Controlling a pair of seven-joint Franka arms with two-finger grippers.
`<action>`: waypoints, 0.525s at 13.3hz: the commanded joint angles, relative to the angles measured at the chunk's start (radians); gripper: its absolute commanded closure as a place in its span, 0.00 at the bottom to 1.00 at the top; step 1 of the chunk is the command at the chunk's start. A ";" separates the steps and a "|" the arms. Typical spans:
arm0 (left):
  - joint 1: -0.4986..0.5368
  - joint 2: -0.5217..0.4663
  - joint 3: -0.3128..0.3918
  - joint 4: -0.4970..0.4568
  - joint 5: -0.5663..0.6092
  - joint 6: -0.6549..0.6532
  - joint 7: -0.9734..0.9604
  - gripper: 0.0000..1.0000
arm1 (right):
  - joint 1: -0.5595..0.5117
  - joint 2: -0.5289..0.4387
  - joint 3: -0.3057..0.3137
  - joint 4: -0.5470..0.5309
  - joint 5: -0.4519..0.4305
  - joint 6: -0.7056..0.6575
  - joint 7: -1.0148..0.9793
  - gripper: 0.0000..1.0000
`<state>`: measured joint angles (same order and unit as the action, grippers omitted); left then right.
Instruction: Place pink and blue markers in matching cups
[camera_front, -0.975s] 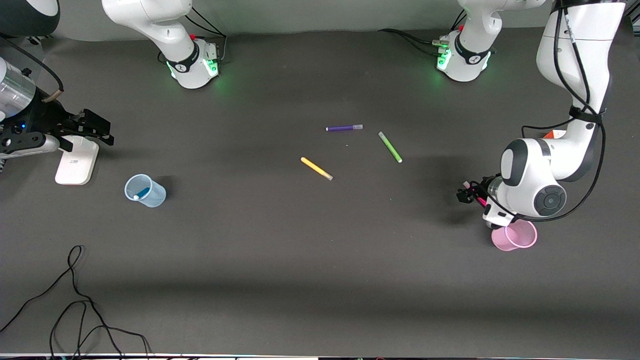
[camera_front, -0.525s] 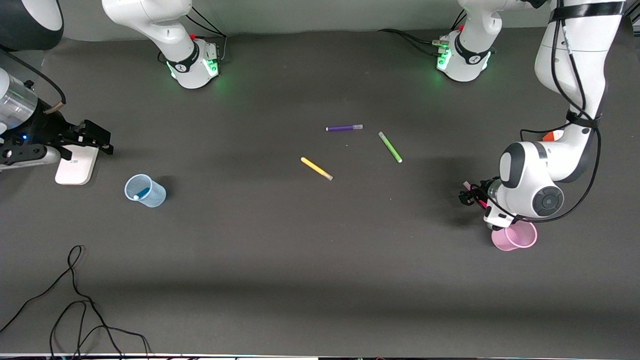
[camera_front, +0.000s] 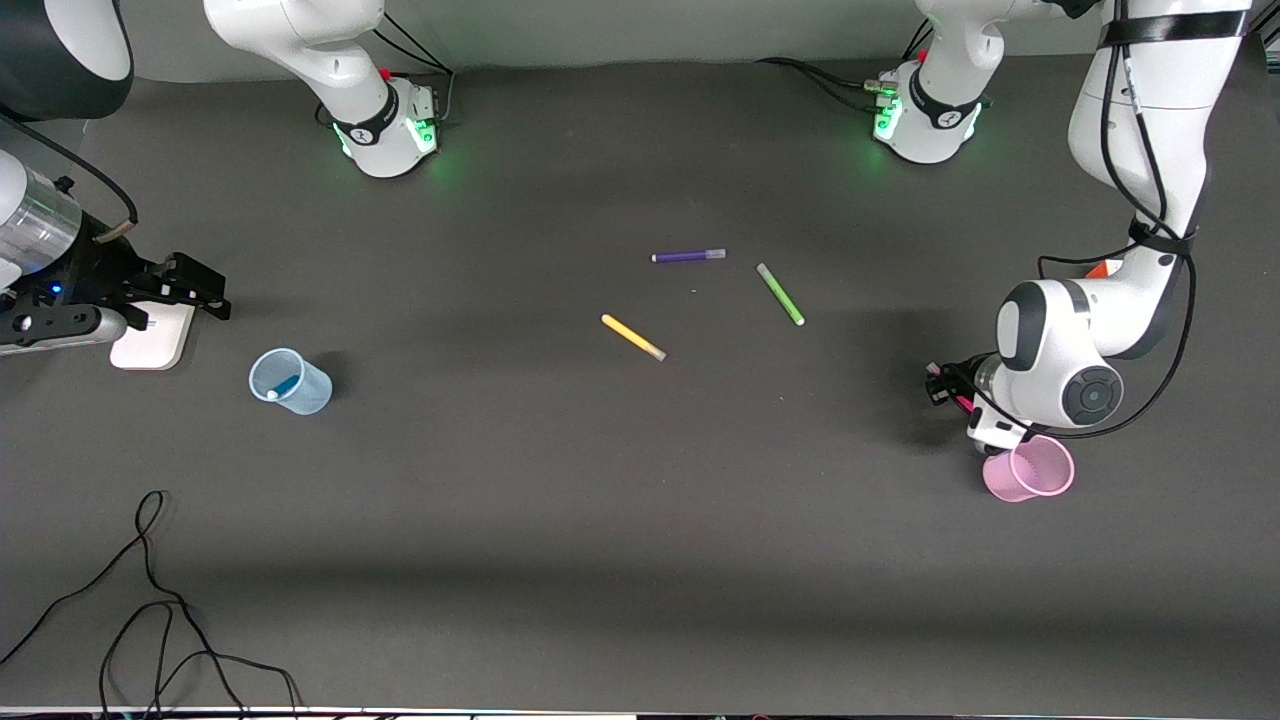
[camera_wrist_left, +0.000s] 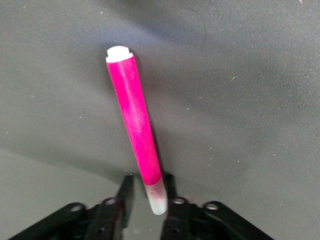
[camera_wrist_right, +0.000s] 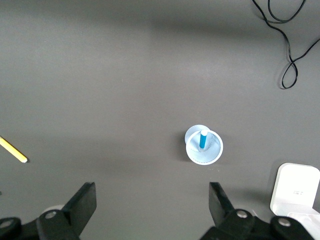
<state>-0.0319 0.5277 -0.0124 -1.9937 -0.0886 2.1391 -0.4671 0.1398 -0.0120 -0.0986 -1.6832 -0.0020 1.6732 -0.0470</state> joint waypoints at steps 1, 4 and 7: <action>0.001 -0.051 -0.003 -0.037 0.006 -0.007 -0.008 1.00 | 0.001 0.014 -0.001 0.030 -0.012 -0.010 0.022 0.00; -0.008 -0.121 -0.003 0.089 0.006 -0.266 -0.024 1.00 | 0.001 0.015 0.000 0.030 -0.013 -0.010 0.021 0.00; 0.013 -0.091 0.002 0.481 0.009 -0.726 -0.009 1.00 | 0.001 0.015 0.000 0.030 -0.013 -0.010 0.022 0.00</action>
<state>-0.0307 0.4101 -0.0146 -1.7521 -0.0889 1.6528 -0.4677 0.1396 -0.0118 -0.0986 -1.6820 -0.0020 1.6730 -0.0465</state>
